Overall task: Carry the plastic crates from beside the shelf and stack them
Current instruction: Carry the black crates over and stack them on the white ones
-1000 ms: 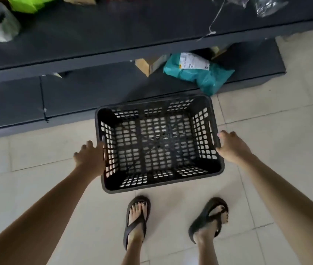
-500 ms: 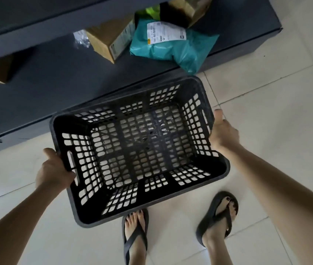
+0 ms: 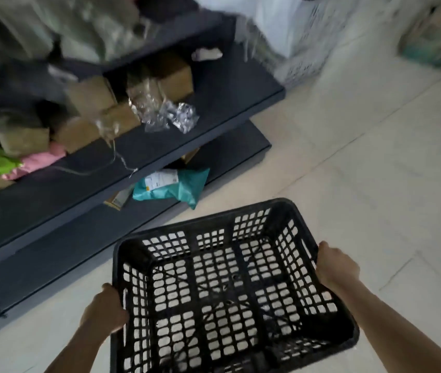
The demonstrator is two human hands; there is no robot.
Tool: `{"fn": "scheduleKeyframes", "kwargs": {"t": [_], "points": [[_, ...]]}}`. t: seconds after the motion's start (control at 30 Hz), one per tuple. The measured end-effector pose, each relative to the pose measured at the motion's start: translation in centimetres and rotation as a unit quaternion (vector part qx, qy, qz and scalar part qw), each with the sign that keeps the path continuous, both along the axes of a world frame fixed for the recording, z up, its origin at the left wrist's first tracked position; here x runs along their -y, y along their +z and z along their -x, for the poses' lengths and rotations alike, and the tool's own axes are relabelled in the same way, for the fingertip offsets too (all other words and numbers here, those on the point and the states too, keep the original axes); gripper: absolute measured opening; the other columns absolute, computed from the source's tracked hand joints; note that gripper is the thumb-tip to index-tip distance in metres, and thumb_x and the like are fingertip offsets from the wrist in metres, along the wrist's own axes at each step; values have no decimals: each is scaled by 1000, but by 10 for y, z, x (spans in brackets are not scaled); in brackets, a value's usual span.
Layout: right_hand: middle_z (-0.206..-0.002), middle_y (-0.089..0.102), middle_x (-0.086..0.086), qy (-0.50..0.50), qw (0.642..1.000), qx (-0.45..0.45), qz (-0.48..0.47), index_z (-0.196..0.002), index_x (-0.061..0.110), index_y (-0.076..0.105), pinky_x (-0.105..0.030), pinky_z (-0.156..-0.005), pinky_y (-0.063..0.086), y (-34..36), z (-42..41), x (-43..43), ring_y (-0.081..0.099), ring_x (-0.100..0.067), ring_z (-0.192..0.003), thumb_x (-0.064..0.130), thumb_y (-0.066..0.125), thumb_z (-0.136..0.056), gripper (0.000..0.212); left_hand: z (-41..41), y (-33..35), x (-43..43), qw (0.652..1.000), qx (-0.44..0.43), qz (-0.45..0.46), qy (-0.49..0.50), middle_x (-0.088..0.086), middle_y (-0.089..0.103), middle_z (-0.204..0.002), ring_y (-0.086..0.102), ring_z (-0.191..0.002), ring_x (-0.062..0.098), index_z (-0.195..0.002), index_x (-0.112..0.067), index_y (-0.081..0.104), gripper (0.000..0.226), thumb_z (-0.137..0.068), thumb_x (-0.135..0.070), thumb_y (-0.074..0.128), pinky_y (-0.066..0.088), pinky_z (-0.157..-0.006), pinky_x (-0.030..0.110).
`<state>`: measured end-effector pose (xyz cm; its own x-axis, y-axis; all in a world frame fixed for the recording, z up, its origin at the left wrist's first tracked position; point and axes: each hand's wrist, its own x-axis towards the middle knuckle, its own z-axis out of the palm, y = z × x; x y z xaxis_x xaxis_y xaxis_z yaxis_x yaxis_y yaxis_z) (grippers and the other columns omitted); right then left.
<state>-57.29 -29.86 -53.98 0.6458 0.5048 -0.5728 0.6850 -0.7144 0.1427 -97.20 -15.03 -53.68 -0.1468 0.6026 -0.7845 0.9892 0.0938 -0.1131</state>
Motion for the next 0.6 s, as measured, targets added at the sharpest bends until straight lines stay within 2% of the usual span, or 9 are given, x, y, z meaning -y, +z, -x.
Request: {"fn": "scheduleKeyframes", "kwargs": {"t": [0.13, 0.2, 0.27, 0.3, 0.4, 0.5, 0.6], "points": [[-69, 43, 5, -33, 999, 25, -19, -103, 13, 44, -34, -66, 49, 80, -80, 25, 53, -21, -74, 8, 38, -86, 19, -89, 68, -11, 999, 24, 20, -32, 17, 56, -129, 61, -112, 30, -142, 6, 23, 71, -80, -8, 55, 54, -68, 25], [-67, 38, 5, -48, 998, 31, -33, -101, 14, 41, -33, -64, 46, 121, -119, 34, 51, -21, -74, 9, 39, -86, 16, -138, 108, -14, 998, 40, 21, -37, 18, 54, -129, 63, -107, 31, -143, 2, 27, 72, -77, -3, 55, 59, -63, 29], [-75, 44, 1, -73, 996, 31, -49, -109, 12, 43, -33, -65, 43, 159, -157, 42, 49, -23, -76, 9, 41, -86, 24, -184, 146, -16, 997, 57, 17, -50, 16, 55, -120, 66, -88, 28, -139, 1, 34, 65, -78, 1, 55, 56, -49, 26], [-81, 46, -1, -89, 994, 30, -55, -113, 11, 43, -32, -66, 42, 177, -177, 45, 48, -24, -77, 9, 41, -86, 27, -205, 160, -18, 996, 66, 11, -62, 15, 54, -119, 65, -81, 25, -139, 2, 33, 64, -79, 2, 56, 55, -47, 25], [-87, 47, -4, -130, 989, 33, -62, -117, 10, 42, -32, -68, 41, 222, -234, 54, 48, -25, -80, 10, 43, -86, 32, -272, 202, -24, 992, 88, 2, -93, 20, 53, -124, 67, -75, 25, -141, -1, 31, 66, -81, 6, 57, 57, -49, 25], [-103, 57, -9, -154, 985, 42, -64, -121, 7, 42, -32, -71, 42, 257, -289, 58, 54, -27, -88, 9, 42, -85, 35, -338, 239, -38, 988, 104, 1, -117, 20, 59, -111, 69, -73, 28, -124, 3, 45, 44, -82, 7, 58, 59, -52, 27], [-118, 58, -12, -178, 979, 66, -70, -124, 6, 42, -32, -72, 41, 287, -343, 55, 59, -29, -105, 7, 41, -87, 37, -405, 273, -56, 984, 131, -3, -121, 18, 64, -93, 72, -76, 31, -101, 2, 56, 21, -80, 5, 61, 62, -58, 34]]}}
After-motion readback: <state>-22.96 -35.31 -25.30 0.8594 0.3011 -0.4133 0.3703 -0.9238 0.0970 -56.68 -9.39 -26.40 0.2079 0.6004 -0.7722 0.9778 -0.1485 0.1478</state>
